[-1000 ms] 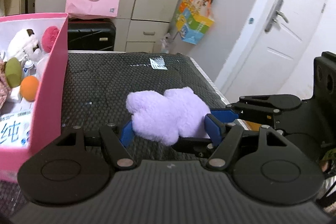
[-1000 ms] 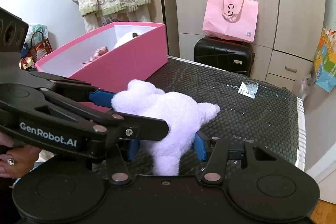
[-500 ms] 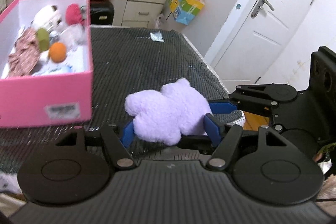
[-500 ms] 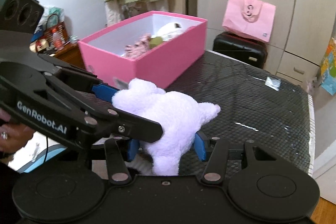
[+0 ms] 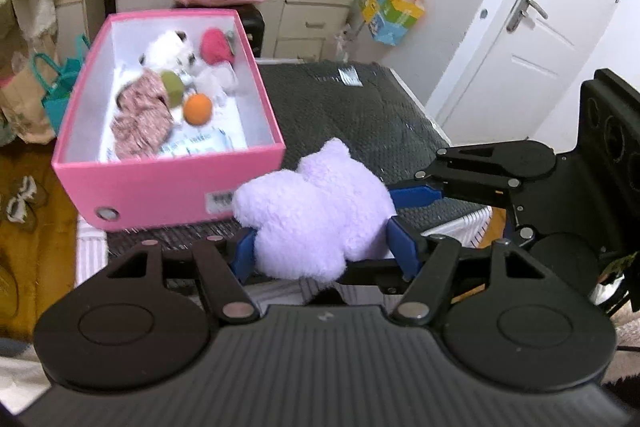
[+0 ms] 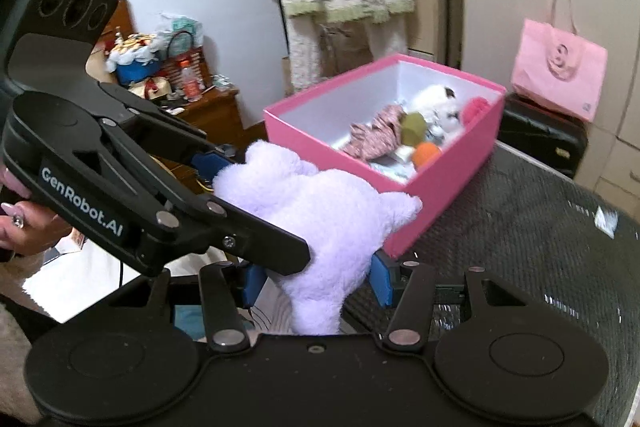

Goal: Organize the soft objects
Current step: 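Lift the lilac plush with the left tool and carry it over the pink box, then lower the lilac plush into the box and open the left tool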

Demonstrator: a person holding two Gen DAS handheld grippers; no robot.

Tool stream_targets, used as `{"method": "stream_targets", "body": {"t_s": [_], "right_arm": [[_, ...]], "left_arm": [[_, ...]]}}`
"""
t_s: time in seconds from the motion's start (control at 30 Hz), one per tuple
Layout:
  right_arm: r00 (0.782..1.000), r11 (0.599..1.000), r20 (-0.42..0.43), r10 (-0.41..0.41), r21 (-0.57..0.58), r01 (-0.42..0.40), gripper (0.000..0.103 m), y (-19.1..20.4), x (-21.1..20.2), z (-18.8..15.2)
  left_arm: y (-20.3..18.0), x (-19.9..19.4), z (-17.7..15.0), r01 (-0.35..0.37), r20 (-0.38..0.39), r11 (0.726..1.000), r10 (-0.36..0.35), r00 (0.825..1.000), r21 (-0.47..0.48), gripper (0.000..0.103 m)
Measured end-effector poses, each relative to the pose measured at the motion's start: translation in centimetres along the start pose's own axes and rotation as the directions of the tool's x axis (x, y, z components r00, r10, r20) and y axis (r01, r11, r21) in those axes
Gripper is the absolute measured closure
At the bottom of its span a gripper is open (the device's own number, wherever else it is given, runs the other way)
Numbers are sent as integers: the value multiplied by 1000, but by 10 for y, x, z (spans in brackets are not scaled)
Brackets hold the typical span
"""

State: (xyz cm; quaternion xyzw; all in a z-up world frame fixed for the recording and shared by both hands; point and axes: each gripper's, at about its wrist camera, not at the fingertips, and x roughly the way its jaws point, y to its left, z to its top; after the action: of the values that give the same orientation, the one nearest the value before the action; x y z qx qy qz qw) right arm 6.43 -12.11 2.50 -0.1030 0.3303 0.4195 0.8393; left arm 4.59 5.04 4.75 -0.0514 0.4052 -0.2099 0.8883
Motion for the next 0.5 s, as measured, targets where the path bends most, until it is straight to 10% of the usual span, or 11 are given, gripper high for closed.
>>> {"method": "stream_targets", "body": {"t_s": [0.5], "right_arm": [[997,999,63,-39,26,38,44,-27,58,74]], "left_arm": [[68,26,64,18,126,998,-11,992,-57,40]]}}
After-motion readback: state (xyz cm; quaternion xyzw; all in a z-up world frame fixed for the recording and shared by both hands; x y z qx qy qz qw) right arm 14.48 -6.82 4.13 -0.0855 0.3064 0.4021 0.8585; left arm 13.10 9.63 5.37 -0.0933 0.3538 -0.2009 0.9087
